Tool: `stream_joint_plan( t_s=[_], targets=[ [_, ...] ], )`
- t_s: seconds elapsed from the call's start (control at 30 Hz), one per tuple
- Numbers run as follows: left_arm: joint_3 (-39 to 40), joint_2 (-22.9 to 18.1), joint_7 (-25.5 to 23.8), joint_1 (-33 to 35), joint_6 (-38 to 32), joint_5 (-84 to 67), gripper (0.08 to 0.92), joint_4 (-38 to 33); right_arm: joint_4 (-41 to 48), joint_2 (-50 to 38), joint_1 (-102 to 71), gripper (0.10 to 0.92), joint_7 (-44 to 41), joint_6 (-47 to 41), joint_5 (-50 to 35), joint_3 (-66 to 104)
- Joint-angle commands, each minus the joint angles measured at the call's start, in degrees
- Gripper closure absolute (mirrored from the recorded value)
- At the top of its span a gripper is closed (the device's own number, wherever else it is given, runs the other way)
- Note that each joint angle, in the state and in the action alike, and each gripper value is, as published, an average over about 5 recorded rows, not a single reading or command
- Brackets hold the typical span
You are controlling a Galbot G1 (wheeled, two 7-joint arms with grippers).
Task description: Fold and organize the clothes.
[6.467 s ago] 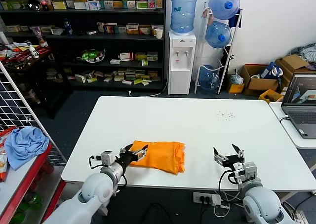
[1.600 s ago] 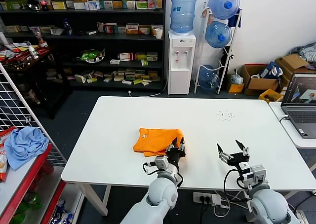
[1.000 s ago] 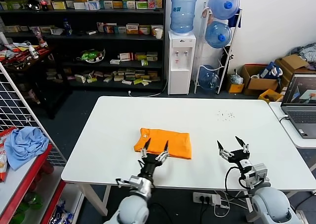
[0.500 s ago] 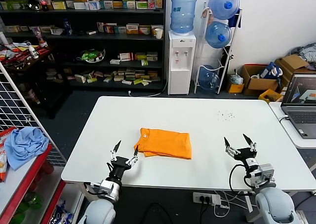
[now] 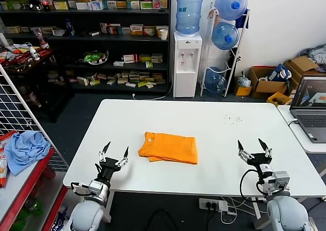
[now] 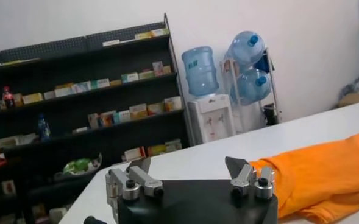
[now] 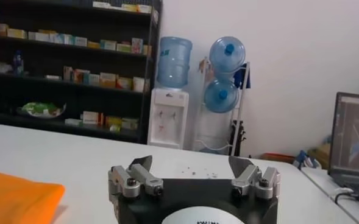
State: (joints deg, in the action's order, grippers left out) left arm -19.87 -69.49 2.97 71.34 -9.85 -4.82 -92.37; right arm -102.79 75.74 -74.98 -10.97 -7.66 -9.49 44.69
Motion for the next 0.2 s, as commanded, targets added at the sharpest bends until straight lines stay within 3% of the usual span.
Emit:
stream_joint_plan(
  t_s=[0.03, 0.2],
  targets=[
    [-3.4, -0.1, -2.0, 0.9, 2.0, 1.7, 0.177, -1.4, -1.0, 3.2, -0.1, 0.203, -1.2, -0.8, 1.7, 2.4],
    [-3.3, -0.4, -1.8, 0.8, 2.0, 1.4, 0.177, -1.9, -0.9, 3.3, -0.3, 0.203, -1.1, -0.6, 1.7, 2.3]
  ],
)
